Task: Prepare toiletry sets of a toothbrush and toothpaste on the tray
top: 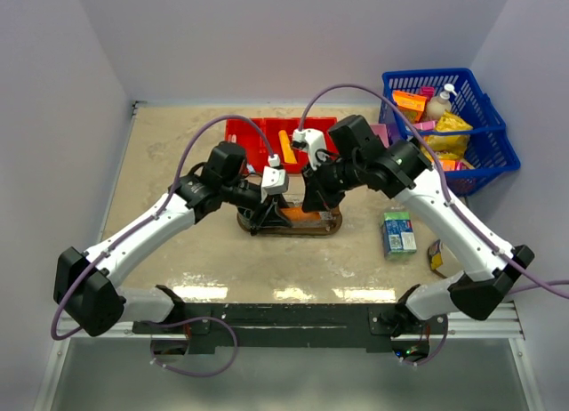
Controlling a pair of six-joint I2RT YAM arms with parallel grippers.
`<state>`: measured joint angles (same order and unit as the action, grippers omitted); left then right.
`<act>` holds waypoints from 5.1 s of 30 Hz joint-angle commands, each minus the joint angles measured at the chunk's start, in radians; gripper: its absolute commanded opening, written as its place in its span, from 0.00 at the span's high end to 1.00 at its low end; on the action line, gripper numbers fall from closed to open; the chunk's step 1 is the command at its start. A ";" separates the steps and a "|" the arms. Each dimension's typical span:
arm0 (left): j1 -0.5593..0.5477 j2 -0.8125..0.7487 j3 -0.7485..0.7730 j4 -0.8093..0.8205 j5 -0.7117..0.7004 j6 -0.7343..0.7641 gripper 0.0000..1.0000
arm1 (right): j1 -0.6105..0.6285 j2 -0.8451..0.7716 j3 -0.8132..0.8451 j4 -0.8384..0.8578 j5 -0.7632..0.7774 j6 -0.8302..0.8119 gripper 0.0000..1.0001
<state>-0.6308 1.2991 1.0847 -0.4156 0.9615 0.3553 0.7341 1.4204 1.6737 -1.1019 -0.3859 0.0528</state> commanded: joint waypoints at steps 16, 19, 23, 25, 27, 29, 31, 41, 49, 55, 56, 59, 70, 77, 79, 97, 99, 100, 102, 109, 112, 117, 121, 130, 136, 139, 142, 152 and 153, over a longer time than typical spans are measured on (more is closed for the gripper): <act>0.089 -0.037 -0.092 0.485 0.187 -0.379 0.97 | -0.185 -0.314 -0.337 0.566 -0.188 0.142 0.25; 0.124 -0.044 -0.101 0.497 0.207 -0.401 0.96 | -0.187 -0.353 -0.390 0.611 -0.200 0.173 0.25; 0.125 -0.053 -0.109 0.523 0.244 -0.421 0.96 | -0.187 -0.357 -0.419 0.625 -0.214 0.182 0.29; 0.126 -0.050 -0.109 0.528 0.250 -0.421 0.96 | -0.187 -0.350 -0.422 0.629 -0.226 0.180 0.33; 0.126 -0.052 -0.109 0.529 0.266 -0.424 0.96 | -0.187 -0.345 -0.427 0.636 -0.226 0.173 0.38; 0.126 -0.052 -0.109 0.531 0.279 -0.424 0.96 | -0.187 -0.345 -0.434 0.655 -0.232 0.171 0.44; 0.126 -0.054 -0.109 0.532 0.281 -0.424 0.96 | -0.185 -0.337 -0.436 0.656 -0.243 0.171 0.49; 0.126 -0.050 -0.114 0.546 0.275 -0.434 0.96 | -0.185 -0.317 -0.474 0.700 -0.324 0.194 0.70; 0.126 -0.049 -0.115 0.548 0.270 -0.434 0.96 | -0.185 -0.316 -0.505 0.749 -0.363 0.211 0.87; 0.126 -0.049 -0.105 0.517 0.231 -0.411 0.78 | -0.183 -0.333 -0.511 0.786 -0.328 0.242 1.00; 0.126 -0.053 -0.100 0.505 0.217 -0.400 0.60 | -0.185 -0.336 -0.508 0.784 -0.315 0.245 1.00; 0.132 -0.079 -0.100 0.485 0.132 -0.386 0.28 | -0.185 -0.337 -0.470 0.751 -0.265 0.242 1.00; 0.230 -0.386 -0.262 0.630 -0.697 -0.426 0.00 | -0.174 -0.275 -0.243 0.361 0.131 0.197 1.00; 0.230 -0.368 -0.223 0.509 -0.989 -0.437 0.00 | -0.021 -0.140 -0.119 0.260 0.317 0.255 1.00; 0.230 -0.366 -0.221 0.505 -1.006 -0.440 0.00 | 0.008 -0.098 -0.085 0.234 0.360 0.272 1.00; 0.230 -0.394 -0.200 0.468 -1.035 -0.400 0.00 | 0.022 0.244 0.254 -0.038 0.458 0.272 1.00; 0.230 -0.393 -0.197 0.465 -1.035 -0.395 0.00 | 0.022 0.273 0.277 -0.052 0.453 0.271 1.00; 0.230 -0.389 -0.197 0.460 -1.035 -0.395 0.00 | 0.022 0.284 0.287 -0.062 0.455 0.271 1.00; 0.230 -0.388 -0.193 0.457 -1.040 -0.391 0.00 | 0.022 0.313 0.322 -0.093 0.466 0.272 1.00; 0.230 -0.393 -0.186 0.449 -1.037 -0.389 0.00 | 0.022 0.351 0.342 -0.104 0.444 0.274 1.00; 0.230 -0.393 -0.186 0.448 -1.034 -0.389 0.00 | 0.025 0.360 0.350 -0.108 0.440 0.274 1.00; 0.230 -0.397 -0.186 0.446 -1.038 -0.388 0.00 | 0.030 0.365 0.354 -0.115 0.429 0.277 1.00; 0.230 -0.394 -0.184 0.446 -1.035 -0.388 0.00 | 0.034 0.379 0.356 -0.107 0.432 0.277 1.00; 0.230 -0.394 -0.186 0.445 -1.037 -0.386 0.00 | 0.054 0.420 0.376 -0.107 0.450 0.271 1.00; 0.230 -0.393 -0.186 0.445 -1.040 -0.384 0.00 | 0.059 0.448 0.377 -0.102 0.461 0.266 1.00; 0.230 -0.394 -0.184 0.445 -1.040 -0.383 0.00 | 0.057 0.457 0.380 -0.098 0.463 0.265 1.00; 0.230 -0.393 -0.186 0.445 -1.040 -0.383 0.00 | 0.057 0.468 0.383 -0.099 0.467 0.265 1.00; 0.230 -0.391 -0.186 0.445 -1.035 -0.386 0.00 | 0.064 0.492 0.376 -0.096 0.495 0.257 1.00; 0.230 -0.391 -0.186 0.445 -1.037 -0.386 0.00 | 0.064 0.494 0.374 -0.096 0.493 0.256 1.00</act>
<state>-0.4057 0.9207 0.8566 0.0109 -0.0616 -0.0414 0.7895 1.9152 2.0102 -1.2152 0.0769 0.3130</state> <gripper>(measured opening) 0.997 0.021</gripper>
